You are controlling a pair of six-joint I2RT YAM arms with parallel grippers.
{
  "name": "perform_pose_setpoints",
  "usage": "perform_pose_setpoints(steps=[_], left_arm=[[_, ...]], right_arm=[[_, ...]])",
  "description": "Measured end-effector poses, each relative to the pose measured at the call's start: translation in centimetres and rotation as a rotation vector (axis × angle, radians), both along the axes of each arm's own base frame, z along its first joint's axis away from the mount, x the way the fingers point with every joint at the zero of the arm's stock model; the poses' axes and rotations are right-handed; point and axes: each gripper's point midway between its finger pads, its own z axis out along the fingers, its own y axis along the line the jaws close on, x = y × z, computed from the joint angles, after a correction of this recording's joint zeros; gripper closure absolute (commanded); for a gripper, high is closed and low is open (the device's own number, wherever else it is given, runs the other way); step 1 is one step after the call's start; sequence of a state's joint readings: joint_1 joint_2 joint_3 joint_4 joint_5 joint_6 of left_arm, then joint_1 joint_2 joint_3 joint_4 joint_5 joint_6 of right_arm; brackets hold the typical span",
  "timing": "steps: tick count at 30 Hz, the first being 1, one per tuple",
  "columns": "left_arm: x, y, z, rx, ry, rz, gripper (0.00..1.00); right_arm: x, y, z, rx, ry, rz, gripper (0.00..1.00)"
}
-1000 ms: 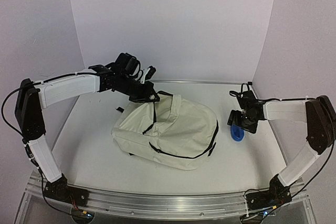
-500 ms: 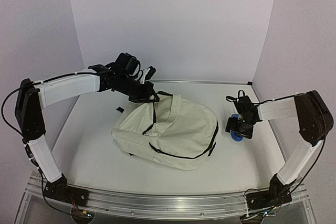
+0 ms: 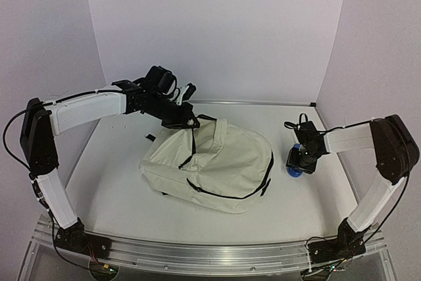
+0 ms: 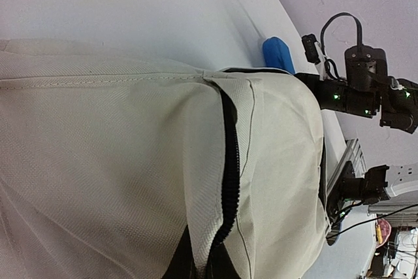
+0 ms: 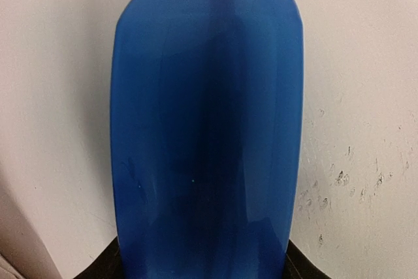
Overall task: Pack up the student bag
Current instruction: Pick up the personal item from the center of the board.
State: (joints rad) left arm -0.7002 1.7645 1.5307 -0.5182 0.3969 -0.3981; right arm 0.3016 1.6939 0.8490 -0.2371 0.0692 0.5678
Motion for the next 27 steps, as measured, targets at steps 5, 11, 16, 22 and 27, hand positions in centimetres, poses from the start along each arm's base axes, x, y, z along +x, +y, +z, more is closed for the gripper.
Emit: perform_pose_setpoints(steps=[5,11,16,22,27], left_arm=[[0.1,0.0,-0.1,0.003,0.003,0.001,1.00],[0.1,0.1,0.0,0.002,0.004,0.000,1.00],[0.1,0.0,-0.1,0.000,0.006,-0.002,1.00],[0.1,0.0,0.0,-0.006,0.011,-0.006,1.00],[0.1,0.0,-0.1,-0.008,0.015,-0.009,1.00]], right_arm=[[-1.0,-0.2,1.0,0.005,-0.004,0.014,0.48],[-1.1,0.2,6.5,0.047,-0.115,0.044,0.49],[-1.1,2.1,13.3,0.140,-0.218,0.135,0.51],[-2.4,8.9,21.5,0.296,-0.331,0.355,0.52],[-5.7,17.9,23.6,0.373,-0.306,0.595,0.51]])
